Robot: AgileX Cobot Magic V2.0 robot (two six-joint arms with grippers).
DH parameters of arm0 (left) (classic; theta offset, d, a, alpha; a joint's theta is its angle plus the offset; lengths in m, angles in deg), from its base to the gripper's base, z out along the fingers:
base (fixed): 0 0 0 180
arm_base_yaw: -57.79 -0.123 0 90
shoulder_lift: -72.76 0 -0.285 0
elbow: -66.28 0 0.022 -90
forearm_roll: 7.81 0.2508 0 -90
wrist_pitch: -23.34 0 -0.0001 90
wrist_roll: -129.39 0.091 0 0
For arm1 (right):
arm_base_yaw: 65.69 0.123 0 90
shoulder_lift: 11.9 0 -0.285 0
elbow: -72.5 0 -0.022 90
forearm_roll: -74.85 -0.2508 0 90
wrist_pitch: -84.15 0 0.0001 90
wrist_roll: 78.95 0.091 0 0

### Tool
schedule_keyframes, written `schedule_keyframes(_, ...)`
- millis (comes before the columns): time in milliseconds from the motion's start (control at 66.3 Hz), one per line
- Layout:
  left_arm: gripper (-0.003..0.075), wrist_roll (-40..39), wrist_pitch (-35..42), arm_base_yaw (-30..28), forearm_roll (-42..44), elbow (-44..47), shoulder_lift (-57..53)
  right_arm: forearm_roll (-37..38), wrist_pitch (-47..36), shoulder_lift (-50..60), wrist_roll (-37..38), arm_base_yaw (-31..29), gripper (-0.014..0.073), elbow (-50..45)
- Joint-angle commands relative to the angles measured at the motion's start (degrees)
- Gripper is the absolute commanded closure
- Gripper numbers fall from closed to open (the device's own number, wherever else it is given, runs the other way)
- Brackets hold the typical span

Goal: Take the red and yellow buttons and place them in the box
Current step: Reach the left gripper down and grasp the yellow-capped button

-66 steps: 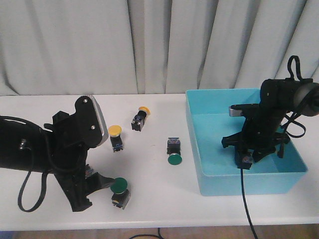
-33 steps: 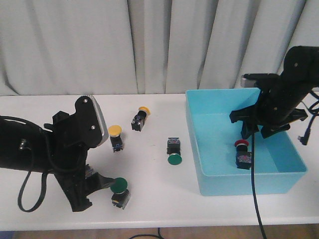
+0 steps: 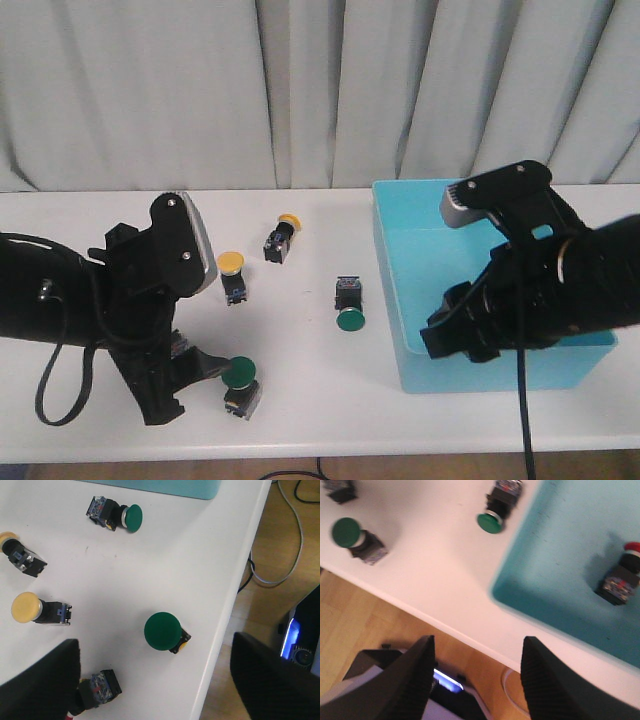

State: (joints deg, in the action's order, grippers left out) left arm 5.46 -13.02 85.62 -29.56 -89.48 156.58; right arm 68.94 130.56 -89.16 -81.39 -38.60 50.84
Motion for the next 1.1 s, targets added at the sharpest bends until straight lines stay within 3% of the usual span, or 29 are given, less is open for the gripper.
schedule_keyframes(0,0.0133,-1.3,1.8,0.2,-1.2,-1.5,-1.4,0.5,-8.7,6.2,-0.3,2.4,0.0200,-2.8)
schedule_keyframes(136,0.0133,-5.4,3.0,0.2,-1.2,-1.5,-1.4,0.5,-11.9,10.2,-2.9,4.0,0.0200,-5.8)
schedule_keyframes(256,0.0133,-16.4,6.2,0.1,-0.1,-1.5,-1.4,0.5,-11.5,10.7,-3.4,3.9,0.0200,-5.8)
schedule_keyframes(377,0.0133,-32.5,9.3,-0.6,8.1,-2.5,0.2,0.5,-11.6,10.7,-3.9,3.9,0.0200,-5.8)
schedule_keyframes(513,0.0133,-44.1,3.7,-2.6,20.6,-7.9,6.1,0.5,-11.7,10.7,-4.4,3.9,0.0200,-5.8)
schedule_keyframes(649,0.0133,-43.8,-2.0,-2.7,26.2,-14.3,13.0,0.5,-12.0,10.7,-4.4,3.9,0.0200,-5.8)
schedule_keyframes(875,0.0133,-35.2,-8.6,-3.3,26.1,-26.3,26.1,0.5,-12.4,10.7,-4.4,3.9,0.0200,-5.8)
schedule_keyframes(1086,0.0133,-25.0,-11.1,-7.4,17.8,-37.8,35.4,0.5,-12.4,10.7,-4.4,3.9,0.0200,-5.8)
